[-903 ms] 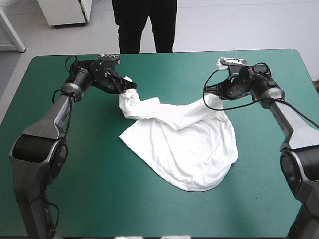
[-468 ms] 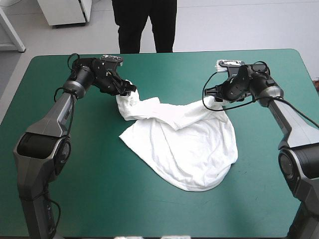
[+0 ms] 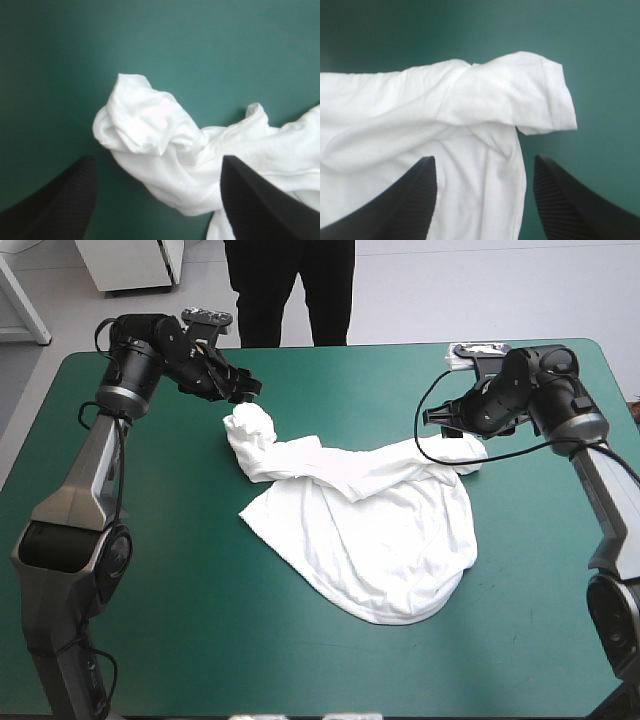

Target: Fold the cloth

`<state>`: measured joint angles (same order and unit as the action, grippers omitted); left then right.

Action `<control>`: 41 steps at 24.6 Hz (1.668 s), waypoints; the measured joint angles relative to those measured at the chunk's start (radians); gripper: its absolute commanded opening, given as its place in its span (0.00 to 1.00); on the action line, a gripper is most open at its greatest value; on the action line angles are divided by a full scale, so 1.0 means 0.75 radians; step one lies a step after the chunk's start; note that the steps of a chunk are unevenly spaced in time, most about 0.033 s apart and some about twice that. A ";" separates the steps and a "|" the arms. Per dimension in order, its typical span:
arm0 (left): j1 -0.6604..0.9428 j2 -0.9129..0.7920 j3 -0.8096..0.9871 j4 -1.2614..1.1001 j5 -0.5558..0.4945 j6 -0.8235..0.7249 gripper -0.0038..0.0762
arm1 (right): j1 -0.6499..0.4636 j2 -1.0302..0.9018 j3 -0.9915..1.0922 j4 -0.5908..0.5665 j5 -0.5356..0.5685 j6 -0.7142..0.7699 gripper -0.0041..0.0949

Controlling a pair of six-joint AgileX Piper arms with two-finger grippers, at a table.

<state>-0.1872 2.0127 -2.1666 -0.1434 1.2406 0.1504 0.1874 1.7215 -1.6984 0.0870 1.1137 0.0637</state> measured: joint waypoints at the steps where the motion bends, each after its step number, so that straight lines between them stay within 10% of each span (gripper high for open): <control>1: 0.000 -0.022 0.000 0.015 0.006 -0.013 0.65 | 0.000 -0.023 0.000 -0.001 0.028 0.000 0.60; 19: -0.222 -0.525 0.570 0.159 0.009 -0.164 0.63 | 0.000 -0.553 0.283 -0.225 0.179 0.090 0.60; 41: -0.228 -0.113 0.858 0.174 -0.060 -0.201 0.57 | 0.000 -0.580 0.349 -0.250 0.180 0.096 0.60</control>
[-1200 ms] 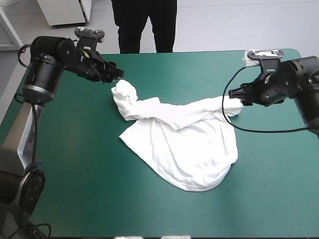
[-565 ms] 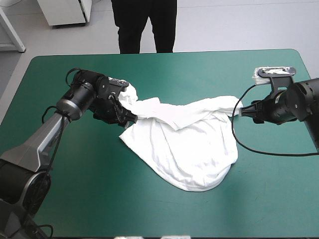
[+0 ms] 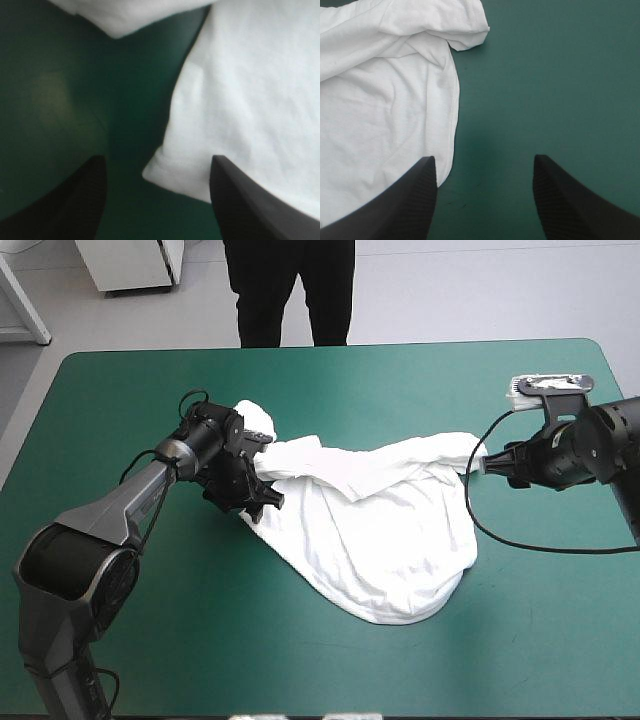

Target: Fold the cloth

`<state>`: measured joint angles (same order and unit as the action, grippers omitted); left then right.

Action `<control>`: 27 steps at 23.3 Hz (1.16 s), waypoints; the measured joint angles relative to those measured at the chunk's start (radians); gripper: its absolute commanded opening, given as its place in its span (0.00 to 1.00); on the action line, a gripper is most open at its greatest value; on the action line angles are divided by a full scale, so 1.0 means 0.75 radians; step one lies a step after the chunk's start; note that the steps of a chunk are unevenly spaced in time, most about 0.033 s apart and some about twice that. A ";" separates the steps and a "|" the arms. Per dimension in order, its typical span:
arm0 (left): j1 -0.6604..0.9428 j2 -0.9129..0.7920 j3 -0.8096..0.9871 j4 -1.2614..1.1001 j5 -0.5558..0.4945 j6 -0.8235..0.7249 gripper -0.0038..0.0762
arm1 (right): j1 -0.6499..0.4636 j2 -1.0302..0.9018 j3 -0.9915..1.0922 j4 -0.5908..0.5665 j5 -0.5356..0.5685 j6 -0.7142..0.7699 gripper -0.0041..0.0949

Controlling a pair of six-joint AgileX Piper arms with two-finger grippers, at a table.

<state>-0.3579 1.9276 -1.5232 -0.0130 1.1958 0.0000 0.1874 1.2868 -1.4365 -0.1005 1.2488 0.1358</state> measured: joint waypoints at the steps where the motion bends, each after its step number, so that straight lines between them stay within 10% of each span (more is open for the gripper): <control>1: 0.000 0.007 0.009 0.000 -0.007 0.000 0.57 | 0.000 0.000 0.000 0.000 0.000 0.002 0.60; 7: 0.000 0.021 0.053 -0.017 -0.069 0.014 0.54 | 0.000 0.000 0.000 0.000 0.000 0.010 0.60; 12: 0.001 0.040 0.054 -0.042 -0.066 0.027 0.04 | 0.000 0.000 0.010 0.015 0.000 0.013 0.60; 27: 0.000 0.046 0.054 -0.106 -0.070 0.071 0.04 | 0.242 0.133 0.518 0.115 -0.263 0.180 0.60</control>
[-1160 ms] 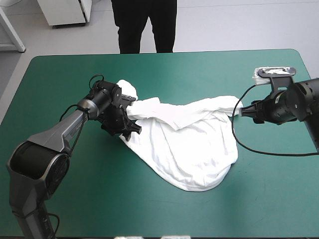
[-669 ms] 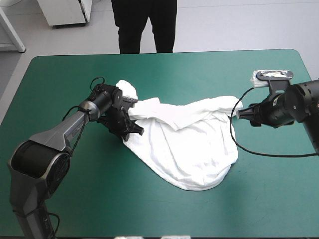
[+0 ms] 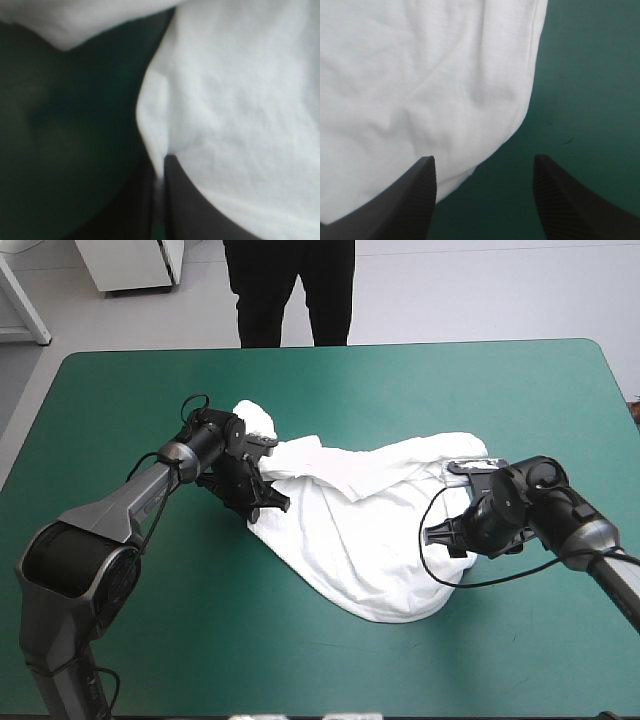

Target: Fold the cloth

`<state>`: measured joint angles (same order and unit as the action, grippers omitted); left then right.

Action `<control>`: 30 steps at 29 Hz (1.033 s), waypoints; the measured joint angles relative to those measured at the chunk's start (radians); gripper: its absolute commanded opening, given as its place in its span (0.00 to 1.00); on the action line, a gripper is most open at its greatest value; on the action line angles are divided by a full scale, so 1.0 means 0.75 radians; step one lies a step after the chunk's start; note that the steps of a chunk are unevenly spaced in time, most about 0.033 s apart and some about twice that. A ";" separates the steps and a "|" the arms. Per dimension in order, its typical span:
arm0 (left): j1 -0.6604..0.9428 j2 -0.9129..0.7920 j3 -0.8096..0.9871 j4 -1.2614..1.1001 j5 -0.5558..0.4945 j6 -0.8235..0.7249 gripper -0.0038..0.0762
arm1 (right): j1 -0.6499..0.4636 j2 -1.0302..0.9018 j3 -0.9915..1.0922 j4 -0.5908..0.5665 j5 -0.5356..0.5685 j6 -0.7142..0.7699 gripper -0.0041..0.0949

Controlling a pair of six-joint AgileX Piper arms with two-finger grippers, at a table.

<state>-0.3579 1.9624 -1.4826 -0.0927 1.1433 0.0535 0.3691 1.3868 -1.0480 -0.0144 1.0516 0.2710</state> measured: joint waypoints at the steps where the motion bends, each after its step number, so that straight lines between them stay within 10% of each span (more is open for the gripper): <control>1: 0.000 0.000 0.000 0.000 0.000 0.000 0.04 | 0.006 0.028 0.011 -0.009 -0.016 0.017 0.60; 14: 0.001 0.002 0.000 -0.012 0.001 0.027 0.04 | 0.009 0.160 0.197 -0.028 -0.248 0.083 0.59; 23: 0.004 0.002 0.000 -0.017 -0.003 0.033 0.04 | 0.013 0.204 0.206 0.019 -0.267 0.087 0.03; 30: 0.004 -0.042 0.016 -0.021 -0.017 0.036 0.04 | 0.016 0.207 0.196 0.070 -0.256 0.088 0.02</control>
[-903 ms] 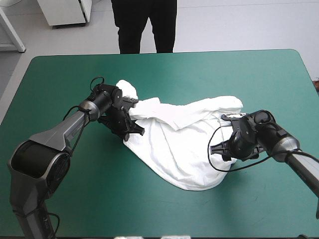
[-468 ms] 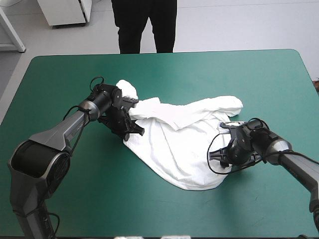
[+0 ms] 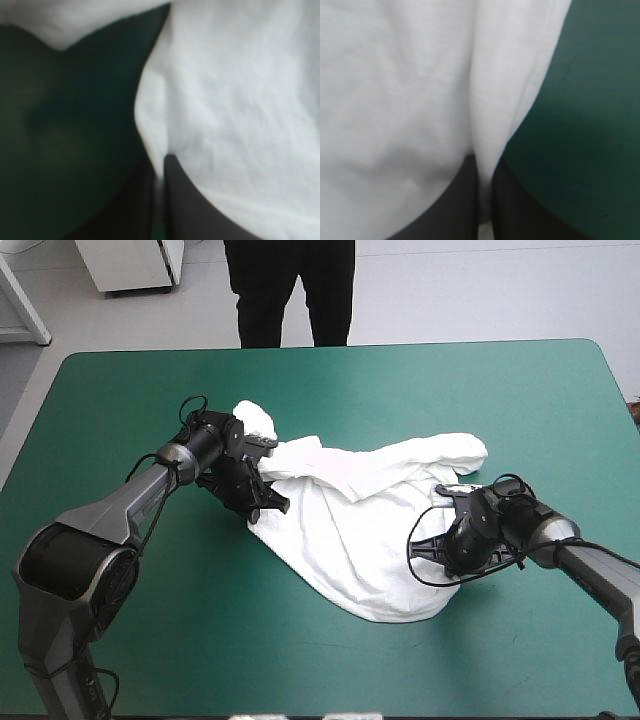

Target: Fold the cloth

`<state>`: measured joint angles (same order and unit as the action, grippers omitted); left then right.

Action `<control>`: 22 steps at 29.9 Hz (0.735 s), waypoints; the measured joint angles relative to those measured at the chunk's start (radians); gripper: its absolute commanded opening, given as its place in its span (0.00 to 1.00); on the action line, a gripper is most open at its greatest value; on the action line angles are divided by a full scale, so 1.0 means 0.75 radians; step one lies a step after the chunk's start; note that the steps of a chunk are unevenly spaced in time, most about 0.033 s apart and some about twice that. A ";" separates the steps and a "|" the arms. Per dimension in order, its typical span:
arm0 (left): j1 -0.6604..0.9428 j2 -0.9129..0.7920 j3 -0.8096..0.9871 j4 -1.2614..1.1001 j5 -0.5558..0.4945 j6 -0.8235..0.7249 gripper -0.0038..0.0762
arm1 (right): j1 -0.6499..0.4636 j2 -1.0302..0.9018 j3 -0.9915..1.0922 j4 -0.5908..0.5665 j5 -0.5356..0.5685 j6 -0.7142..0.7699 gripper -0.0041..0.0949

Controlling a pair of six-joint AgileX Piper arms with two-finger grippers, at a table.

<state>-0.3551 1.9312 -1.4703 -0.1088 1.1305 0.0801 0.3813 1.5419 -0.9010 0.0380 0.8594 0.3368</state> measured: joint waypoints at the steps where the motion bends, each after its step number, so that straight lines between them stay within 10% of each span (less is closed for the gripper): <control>1: 0.000 -0.009 0.004 -0.010 0.000 0.000 0.04 | 0.000 -0.004 0.000 0.000 0.001 -0.001 0.02; 22: -0.006 -0.619 -0.567 -0.079 0.159 -0.001 0.04 | 0.006 -0.374 -0.904 -0.210 0.489 -0.195 0.02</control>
<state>-0.3594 1.4667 -1.8957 -0.1683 1.2494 0.0792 0.3860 1.2612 -1.5792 -0.1194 1.2262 0.1902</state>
